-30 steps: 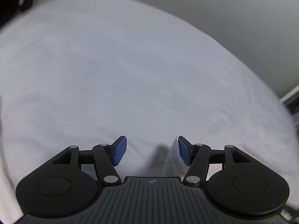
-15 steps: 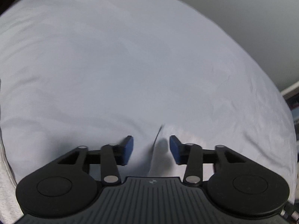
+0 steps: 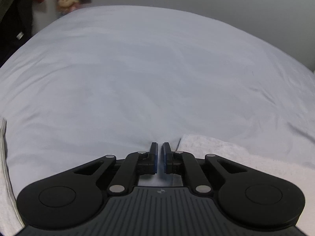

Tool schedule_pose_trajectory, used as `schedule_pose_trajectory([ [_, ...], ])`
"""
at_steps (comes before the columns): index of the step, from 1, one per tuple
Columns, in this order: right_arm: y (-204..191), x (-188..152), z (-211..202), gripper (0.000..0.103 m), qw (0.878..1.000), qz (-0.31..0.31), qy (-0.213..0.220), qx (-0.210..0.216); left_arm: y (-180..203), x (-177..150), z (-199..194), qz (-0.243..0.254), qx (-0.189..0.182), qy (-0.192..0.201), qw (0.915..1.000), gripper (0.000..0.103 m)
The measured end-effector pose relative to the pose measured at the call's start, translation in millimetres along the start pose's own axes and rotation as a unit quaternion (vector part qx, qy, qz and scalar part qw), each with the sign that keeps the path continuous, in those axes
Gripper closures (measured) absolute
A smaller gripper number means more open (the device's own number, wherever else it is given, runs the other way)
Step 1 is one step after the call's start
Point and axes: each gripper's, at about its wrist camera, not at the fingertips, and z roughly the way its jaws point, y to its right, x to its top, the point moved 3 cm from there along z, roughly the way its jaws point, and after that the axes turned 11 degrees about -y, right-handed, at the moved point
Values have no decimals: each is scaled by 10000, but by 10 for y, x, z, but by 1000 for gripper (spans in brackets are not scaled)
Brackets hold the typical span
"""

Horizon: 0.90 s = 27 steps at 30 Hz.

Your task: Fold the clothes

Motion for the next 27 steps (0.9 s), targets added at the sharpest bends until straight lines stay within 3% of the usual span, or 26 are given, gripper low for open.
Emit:
schedule_pose_trajectory([
  [1, 63, 5, -41, 94, 9998, 128, 21, 120, -3, -5, -45, 55, 109, 53, 9999, 94],
  [3, 220, 11, -145, 74, 9984, 420, 96, 353, -2, -1, -154, 280, 408, 188, 9986, 84],
  [5, 466, 32, -362, 66, 9952, 822, 396, 353, -112, -9, -324, 354, 419, 304, 9980, 76],
  [9, 851, 48, -663, 66, 9896, 1256, 545, 436, -510, -184, -722, 472, 665, 486, 9955, 68],
  [16, 1670, -415, -1057, 66, 9890, 1436, 322, -118, -798, -279, -933, 470, 1061, 368, 9926, 68],
  [23, 2303, -960, -1041, 67, 9805, 1948, -1, -250, -766, -612, -1025, 729, 827, 54, 9939, 68],
  [27, 2340, -984, -954, 69, 9783, 2073, 45, 49, -768, -843, -864, 850, 827, -230, 9927, 68],
])
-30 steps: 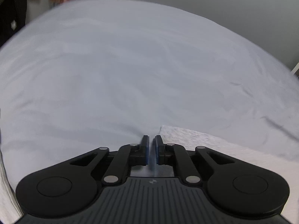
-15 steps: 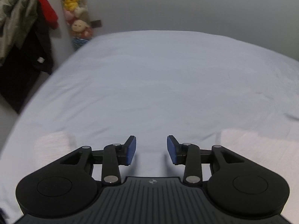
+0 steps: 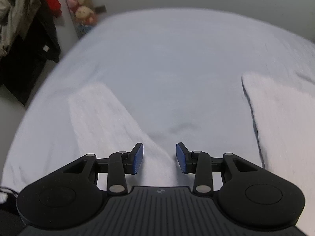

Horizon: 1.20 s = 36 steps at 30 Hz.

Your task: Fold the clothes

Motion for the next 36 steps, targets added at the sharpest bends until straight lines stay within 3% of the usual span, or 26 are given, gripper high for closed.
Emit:
schedule_pose_trajectory([
  [3, -156, 79, 64, 74, 9997, -103, 33, 218, 82, -118, 161, -73, 178, 45, 9998, 67],
  [7, -411, 183, 238, 94, 9991, -351, -96, 210, 104, -164, 202, -206, 284, 215, 9992, 66],
  [12, -579, 192, 657, 96, 9977, -448, -496, -105, -11, -148, 196, -86, 235, 130, 9996, 62],
  [18, -650, 293, 829, 100, 9984, -474, -211, -209, -114, -53, 279, -255, 233, 141, 9993, 56],
  [21, -636, 335, 835, 101, 9989, -398, -54, -249, -146, -11, 259, -406, 297, 280, 9983, 55],
  [24, -637, 343, 696, 97, 9993, -295, 152, -167, -186, 24, 164, -581, 313, 565, 9962, 55],
  [26, -659, 341, 545, 91, 9990, -295, 321, 35, -212, 69, 80, -769, -103, 812, 9937, 55],
  [28, -748, 347, 479, 90, 9977, -391, 243, 498, -213, 126, 22, -945, -672, 963, 9886, 55],
  [30, -885, 334, 470, 80, 9942, -479, 95, 953, -148, 197, 10, -1021, -1300, 956, 9816, 55],
  [32, -1102, 287, 483, 67, 9881, -618, -62, 1405, -50, 262, 43, -978, -1742, 816, 9764, 55],
  [36, -1549, 177, 578, 59, 9761, -982, -408, 1895, 202, 441, 203, -821, -2298, 348, 9691, 45],
])
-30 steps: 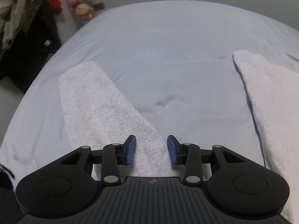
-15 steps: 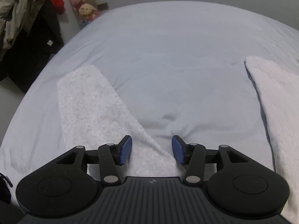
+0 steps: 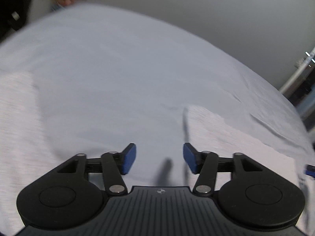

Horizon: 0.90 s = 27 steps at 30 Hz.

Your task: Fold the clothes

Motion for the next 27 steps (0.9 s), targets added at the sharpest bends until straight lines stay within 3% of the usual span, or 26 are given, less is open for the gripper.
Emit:
schedule_pose_trajectory([
  [6, -223, 14, 331, 59, 9986, -107, -440, 261, 23, 257, 321, -364, -667, -204, 9969, 45],
  [12, -240, -31, 509, 62, 9984, -123, -505, 211, 211, 377, 503, -329, -697, -254, 9967, 48],
  [15, -290, -27, 551, 70, 9983, -178, -475, 270, 336, 371, 616, -163, -727, -368, 9965, 61],
  [18, -360, -11, 609, 81, 9980, -344, -479, 207, 413, 345, 666, -35, -527, -283, 9982, 76],
  [20, -387, -9, 614, 95, 9980, -444, -433, 103, 399, 348, 663, -47, -402, -213, 9990, 95],
  [27, -534, -15, 594, 99, 9956, -872, -331, -136, 510, 253, 504, 388, -95, 136, 9991, 101],
])
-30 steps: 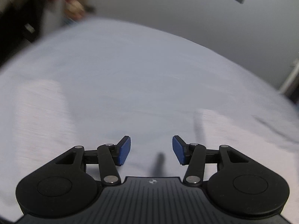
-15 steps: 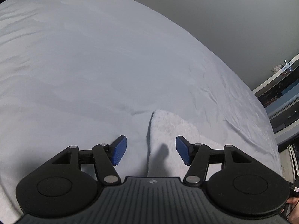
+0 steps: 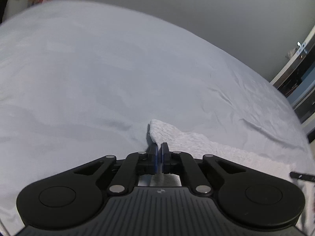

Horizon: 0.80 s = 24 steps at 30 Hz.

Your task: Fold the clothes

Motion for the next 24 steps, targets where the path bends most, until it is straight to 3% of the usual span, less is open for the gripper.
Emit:
schedule_pose_trajectory([
  [6, -105, 69, -93, 101, 9992, -273, 244, -156, 141, 68, -148, 304, 285, 382, 9984, 101],
  [11, -200, 208, -138, 101, 9958, -374, 771, -327, 75, 141, -175, 246, 623, 570, 9961, 101],
  [19, -123, 230, 230, 100, 9972, -51, 484, -567, -94, 42, 1, 229, 764, 436, 9959, 94],
  [21, -85, 234, 236, 96, 9969, 43, 520, -581, -56, 67, 35, 258, 769, 446, 9957, 90],
  [24, -21, 260, 178, 72, 9964, 286, 565, -564, 17, 144, 31, 92, 872, 488, 9950, 70],
])
